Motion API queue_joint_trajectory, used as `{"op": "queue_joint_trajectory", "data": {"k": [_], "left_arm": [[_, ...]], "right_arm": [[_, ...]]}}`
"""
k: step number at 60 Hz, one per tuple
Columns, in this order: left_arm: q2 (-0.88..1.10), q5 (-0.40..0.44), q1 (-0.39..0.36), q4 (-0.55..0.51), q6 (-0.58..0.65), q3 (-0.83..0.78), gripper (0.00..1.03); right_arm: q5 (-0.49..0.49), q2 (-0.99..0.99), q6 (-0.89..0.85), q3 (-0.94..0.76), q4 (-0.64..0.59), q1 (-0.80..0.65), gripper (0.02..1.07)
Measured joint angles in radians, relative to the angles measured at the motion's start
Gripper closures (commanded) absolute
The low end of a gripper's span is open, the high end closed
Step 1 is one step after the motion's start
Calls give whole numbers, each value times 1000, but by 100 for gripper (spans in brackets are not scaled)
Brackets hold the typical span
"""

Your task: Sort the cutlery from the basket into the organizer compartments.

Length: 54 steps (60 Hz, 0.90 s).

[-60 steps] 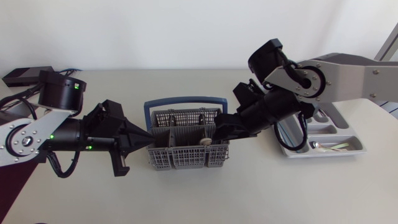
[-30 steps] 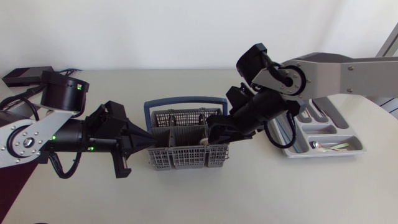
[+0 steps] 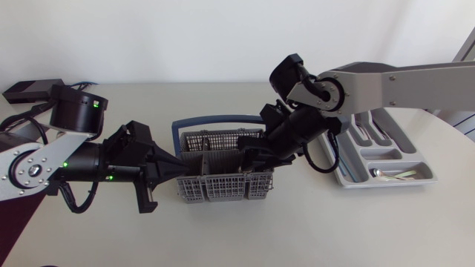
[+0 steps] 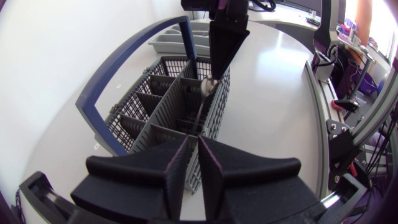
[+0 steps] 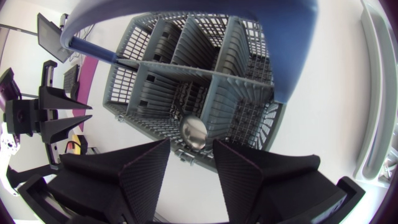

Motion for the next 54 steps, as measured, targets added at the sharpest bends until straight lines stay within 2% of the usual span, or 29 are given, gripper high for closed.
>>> {"op": "queue_joint_trajectory", "data": {"k": [37, 50, 54], "left_arm": [[0, -3, -11, 0, -4, -2, 90], [-12, -4, -11, 0, -11, -7, 90], [-17, -4, -11, 1, -11, -9, 90]], "right_arm": [[0, 15, 5, 59, -15, 28, 60], [0, 41, 8, 80, -16, 45, 63], [0, 47, 8, 82, -19, 53, 67]]}}
